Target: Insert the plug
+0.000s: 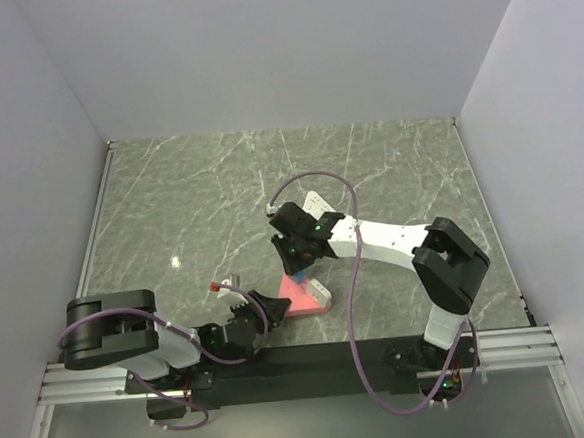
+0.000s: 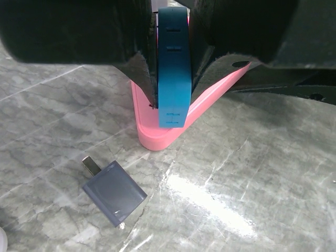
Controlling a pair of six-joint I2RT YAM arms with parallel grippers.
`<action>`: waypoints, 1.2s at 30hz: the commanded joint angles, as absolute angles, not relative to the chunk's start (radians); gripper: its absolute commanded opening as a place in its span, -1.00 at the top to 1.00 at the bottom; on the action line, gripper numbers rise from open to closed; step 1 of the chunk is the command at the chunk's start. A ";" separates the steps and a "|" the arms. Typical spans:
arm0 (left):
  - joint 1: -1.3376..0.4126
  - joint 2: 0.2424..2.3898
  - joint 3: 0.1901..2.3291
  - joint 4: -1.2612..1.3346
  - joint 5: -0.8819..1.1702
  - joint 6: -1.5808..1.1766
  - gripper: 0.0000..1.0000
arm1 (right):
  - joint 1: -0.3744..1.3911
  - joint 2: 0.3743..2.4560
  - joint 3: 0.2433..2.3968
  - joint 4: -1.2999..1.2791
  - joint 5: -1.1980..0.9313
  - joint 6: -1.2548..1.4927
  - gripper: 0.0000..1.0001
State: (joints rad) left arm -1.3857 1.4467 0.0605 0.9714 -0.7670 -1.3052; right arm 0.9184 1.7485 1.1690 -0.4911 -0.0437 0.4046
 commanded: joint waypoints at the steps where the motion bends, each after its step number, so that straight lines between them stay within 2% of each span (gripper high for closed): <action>1: -1.396 1.440 -0.081 0.848 -0.776 -1.272 0.99 | 0.992 1.859 1.054 -0.543 -0.176 0.480 1.00; 14: -1.402 1.376 -0.067 0.744 -0.795 -1.299 0.99 | 1.046 1.882 0.970 -0.463 -0.227 0.522 1.00; 18: -1.404 1.309 -0.048 0.570 -0.818 -1.350 0.99 | 1.051 1.891 1.020 -0.475 -0.206 0.502 1.00; 20: -1.407 1.234 -0.017 0.478 -0.853 -1.364 0.67 | 1.051 1.904 1.086 -0.498 -0.163 0.491 1.00; 21: -1.414 1.203 -0.008 0.421 -0.868 -1.383 0.41 | 1.051 1.923 1.110 -0.506 -0.147 0.477 1.00; 22: -1.420 1.171 0.018 0.317 -0.885 -1.393 0.02 | 1.049 1.936 1.136 -0.526 -0.105 0.469 1.00; 24: -1.436 1.065 0.041 0.203 -0.936 -1.413 -0.28 | 1.049 1.968 1.221 -0.549 -0.066 0.448 1.00; 25: -1.437 1.030 0.067 0.093 -0.949 -1.420 -0.64 | 1.048 1.976 1.245 -0.560 -0.054 0.443 1.00; 27: -1.443 0.925 0.092 -0.006 -0.986 -1.451 -0.93 | 1.045 1.993 1.313 -0.571 -0.012 0.430 1.00; 28: -1.447 0.893 0.112 -0.114 -0.994 -1.463 -0.99 | 1.042 1.999 1.359 -0.580 -0.002 0.426 1.00; 32: -1.454 0.741 0.123 -0.179 -0.999 -1.451 -0.99 | 1.034 2.032 1.457 -0.577 0.049 0.410 1.00; 36: -1.468 0.715 0.124 -0.212 -0.985 -1.489 -0.99 | 1.022 2.109 1.578 -0.587 0.086 0.376 1.00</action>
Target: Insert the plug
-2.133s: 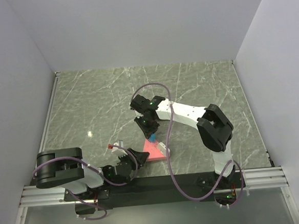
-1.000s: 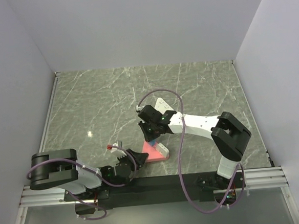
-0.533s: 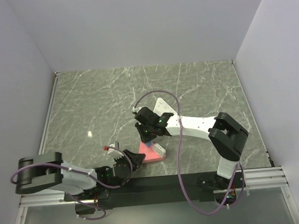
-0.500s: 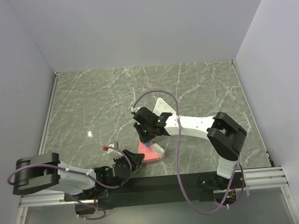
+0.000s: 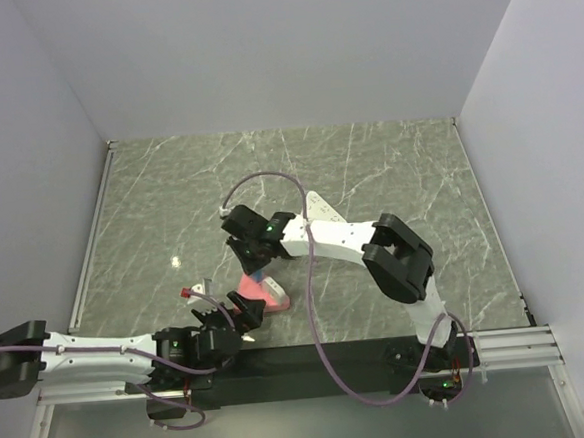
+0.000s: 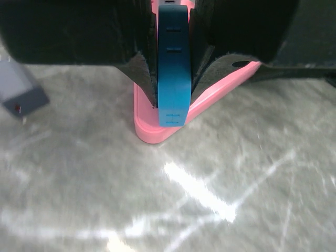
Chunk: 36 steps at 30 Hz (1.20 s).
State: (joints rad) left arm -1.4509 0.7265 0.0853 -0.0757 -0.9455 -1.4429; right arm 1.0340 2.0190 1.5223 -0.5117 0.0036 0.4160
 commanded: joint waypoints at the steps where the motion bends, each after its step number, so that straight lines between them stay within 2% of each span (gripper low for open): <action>1: -1.474 0.721 0.132 -0.222 -0.983 -1.500 -0.99 | 1.017 2.123 1.603 -0.583 0.089 0.368 1.00; 10: -1.631 0.936 0.296 -0.590 -1.081 -1.845 -0.99 | 0.948 2.281 1.909 -0.592 0.118 0.298 1.00; 13: -1.658 0.989 0.322 -0.606 -1.100 -1.893 -0.99 | 0.930 2.344 2.041 -0.610 0.135 0.287 1.00; 17: -1.664 0.968 0.311 -0.476 -1.104 -1.775 -0.99 | 0.919 2.436 2.210 -0.655 0.117 0.265 1.00; 19: -1.664 0.922 0.301 -0.442 -1.108 -1.689 -0.99 | 0.911 2.456 2.249 -0.654 0.100 0.258 0.82; 20: -1.664 0.905 0.301 -0.428 -1.111 -1.640 -0.99 | 0.902 2.448 2.249 -0.644 0.068 0.255 0.57; 25: -1.648 0.740 0.296 -0.439 -1.135 -1.510 -0.99 | 0.884 2.378 2.198 -0.563 0.011 0.235 -0.06; 26: -1.637 0.714 0.298 -0.431 -1.129 -1.478 -0.99 | 0.884 2.355 2.195 -0.557 0.005 0.223 -0.90; 30: -1.553 0.595 0.304 -0.359 -1.095 -1.243 -0.99 | 0.877 2.275 2.163 -0.505 0.006 0.203 -0.91; 36: -1.395 0.512 0.362 -0.221 -0.965 -0.944 -0.99 | 0.858 2.021 1.941 -0.362 0.058 0.184 -0.93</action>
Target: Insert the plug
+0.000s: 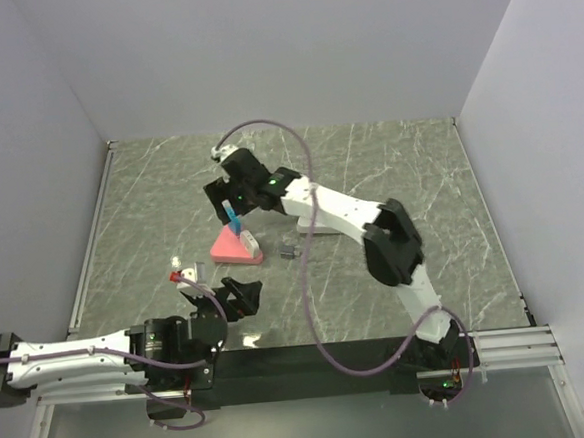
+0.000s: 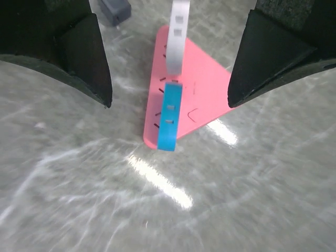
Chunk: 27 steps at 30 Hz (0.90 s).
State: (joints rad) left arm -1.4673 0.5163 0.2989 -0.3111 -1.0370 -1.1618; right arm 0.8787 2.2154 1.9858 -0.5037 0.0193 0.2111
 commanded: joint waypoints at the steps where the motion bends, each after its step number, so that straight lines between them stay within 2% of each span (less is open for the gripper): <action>1: -1.370 0.535 0.373 -0.218 -0.950 -0.925 -0.99 | 0.848 1.982 1.857 -0.344 0.084 0.183 -0.93; 8: -1.175 0.581 0.414 -0.148 -0.850 -0.806 -0.99 | 0.805 1.637 1.384 -0.177 0.106 0.128 -0.93; 12: -1.083 0.520 0.394 -0.106 -0.753 -0.746 -0.99 | 0.804 1.582 1.153 -0.075 0.054 0.061 -0.88; 18: -0.986 0.511 0.367 -0.077 -0.652 -0.746 -0.99 | 0.810 1.640 1.106 -0.094 0.020 -0.050 -0.77; 27: -0.931 0.601 0.338 0.004 -0.549 -0.749 -0.99 | 0.833 1.706 1.095 -0.072 0.008 -0.161 -0.75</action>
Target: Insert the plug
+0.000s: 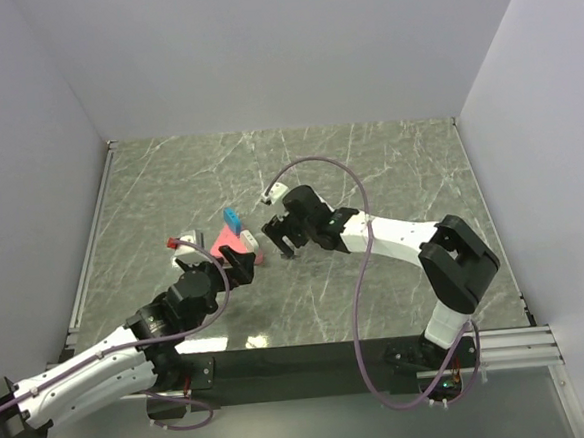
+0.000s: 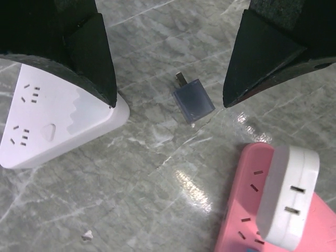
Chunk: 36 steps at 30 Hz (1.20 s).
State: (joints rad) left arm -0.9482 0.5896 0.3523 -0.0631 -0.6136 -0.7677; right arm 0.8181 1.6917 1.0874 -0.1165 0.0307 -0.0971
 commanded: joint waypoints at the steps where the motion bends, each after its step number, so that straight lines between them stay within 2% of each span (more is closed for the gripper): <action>1: -0.927 0.604 0.334 0.026 -0.543 -0.753 -0.99 | 0.842 1.716 1.095 -0.074 0.003 -0.172 -0.74; 6: -0.890 0.606 0.318 0.032 -0.506 -0.758 -0.99 | 0.861 1.747 1.091 -0.077 -0.072 -0.190 -0.68; 13: -0.868 0.557 0.313 0.003 -0.492 -0.761 -0.99 | 0.861 1.810 1.108 -0.117 -0.081 -0.187 -0.48; 18: -0.859 0.549 0.307 0.002 -0.483 -0.765 -0.99 | 0.859 1.841 1.137 -0.127 -0.069 -0.199 -0.44; 21: -0.857 0.558 0.299 0.002 -0.479 -0.767 -0.99 | 0.858 1.864 1.157 -0.129 -0.075 -0.207 -0.15; 22: -0.857 0.560 0.293 0.012 -0.477 -0.765 -0.99 | 0.856 1.873 1.161 -0.132 -0.063 -0.203 0.18; 24: -0.856 0.558 0.285 0.028 -0.463 -0.758 -0.99 | 0.853 1.872 1.164 -0.146 -0.058 -0.186 0.47; 27: -0.856 0.543 0.267 0.075 -0.451 -0.738 -0.99 | 0.838 1.842 1.169 -0.178 -0.049 -0.144 0.67; 29: -0.856 0.543 0.253 0.133 -0.440 -0.704 -0.99 | 0.828 1.790 1.192 -0.227 -0.025 -0.078 1.00; 33: -0.854 0.619 0.253 0.240 -0.437 -0.664 -0.97 | 0.833 1.665 1.207 -0.268 -0.044 0.038 1.00; 36: -0.856 0.681 0.304 0.271 -0.442 -0.649 -0.94 | 0.851 1.469 1.140 -0.220 -0.087 0.029 1.00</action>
State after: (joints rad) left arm -0.8604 0.6334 0.2527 0.1562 -0.4595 -0.6971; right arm 0.8356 1.6878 1.1416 -0.2707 -0.0486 -0.0139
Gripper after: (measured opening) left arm 0.976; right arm 0.394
